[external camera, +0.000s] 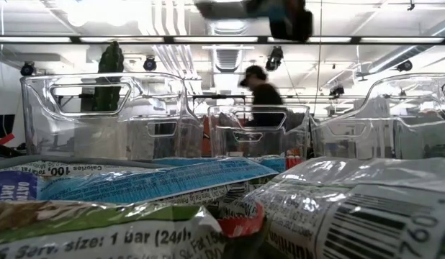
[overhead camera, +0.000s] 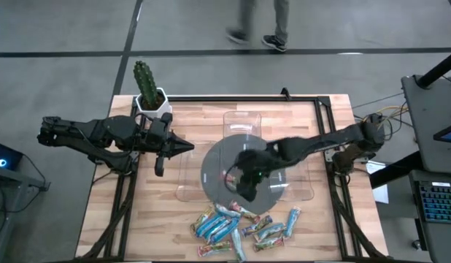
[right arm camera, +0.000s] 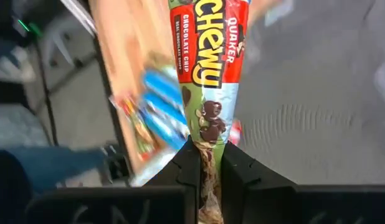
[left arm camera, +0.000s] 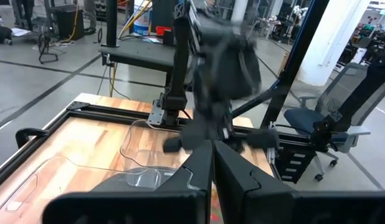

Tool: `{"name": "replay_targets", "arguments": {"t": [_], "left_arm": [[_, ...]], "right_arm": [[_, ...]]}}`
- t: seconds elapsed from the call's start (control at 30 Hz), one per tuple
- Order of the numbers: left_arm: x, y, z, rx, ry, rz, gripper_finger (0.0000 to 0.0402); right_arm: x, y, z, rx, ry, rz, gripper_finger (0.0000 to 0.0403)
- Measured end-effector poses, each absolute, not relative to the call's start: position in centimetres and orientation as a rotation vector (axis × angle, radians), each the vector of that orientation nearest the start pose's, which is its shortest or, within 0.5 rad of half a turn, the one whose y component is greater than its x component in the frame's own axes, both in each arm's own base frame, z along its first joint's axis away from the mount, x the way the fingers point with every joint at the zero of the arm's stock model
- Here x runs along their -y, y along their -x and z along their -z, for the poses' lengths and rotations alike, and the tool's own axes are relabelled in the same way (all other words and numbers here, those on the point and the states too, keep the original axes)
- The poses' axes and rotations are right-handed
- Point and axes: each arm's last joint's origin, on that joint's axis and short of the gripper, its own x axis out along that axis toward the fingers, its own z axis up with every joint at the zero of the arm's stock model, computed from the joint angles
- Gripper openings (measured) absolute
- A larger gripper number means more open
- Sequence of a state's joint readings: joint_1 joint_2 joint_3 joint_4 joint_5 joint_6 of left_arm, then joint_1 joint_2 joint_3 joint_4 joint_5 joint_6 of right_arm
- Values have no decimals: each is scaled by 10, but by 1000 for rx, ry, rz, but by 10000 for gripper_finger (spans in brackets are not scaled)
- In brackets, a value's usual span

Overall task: Pick and place Granola Bars by type
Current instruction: Put the red granola bar into the left transparent bin

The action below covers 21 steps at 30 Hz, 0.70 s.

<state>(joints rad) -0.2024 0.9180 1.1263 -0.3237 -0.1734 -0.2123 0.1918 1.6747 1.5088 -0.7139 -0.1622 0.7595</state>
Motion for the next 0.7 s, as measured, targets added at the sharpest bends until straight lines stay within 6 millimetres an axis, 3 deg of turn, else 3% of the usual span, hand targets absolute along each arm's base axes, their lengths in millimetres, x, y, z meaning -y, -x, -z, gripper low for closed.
{"name": "replay_targets", "arguments": {"t": [0.17, 0.27, 0.37, 0.5, 0.7], "left_arm": [[32, -180, -412, -114, 191, 17, 0], [32, -180, -413, -106, 192, 18, 0], [32, -178, -413, -102, 193, 18, 0], [29, -170, -415, -111, 177, -2, 0], [21, -144, -420, -192, 137, -103, 0]], "right_arm": [[-53, -362, -368, -770, -646, 2, 20], [-40, -374, -383, -747, -611, 18, 19], [-28, -390, -383, -791, -581, 37, 19], [-19, -420, -365, -865, -569, 14, 19], [-7, -459, -340, -910, -538, 3, 19]]}}
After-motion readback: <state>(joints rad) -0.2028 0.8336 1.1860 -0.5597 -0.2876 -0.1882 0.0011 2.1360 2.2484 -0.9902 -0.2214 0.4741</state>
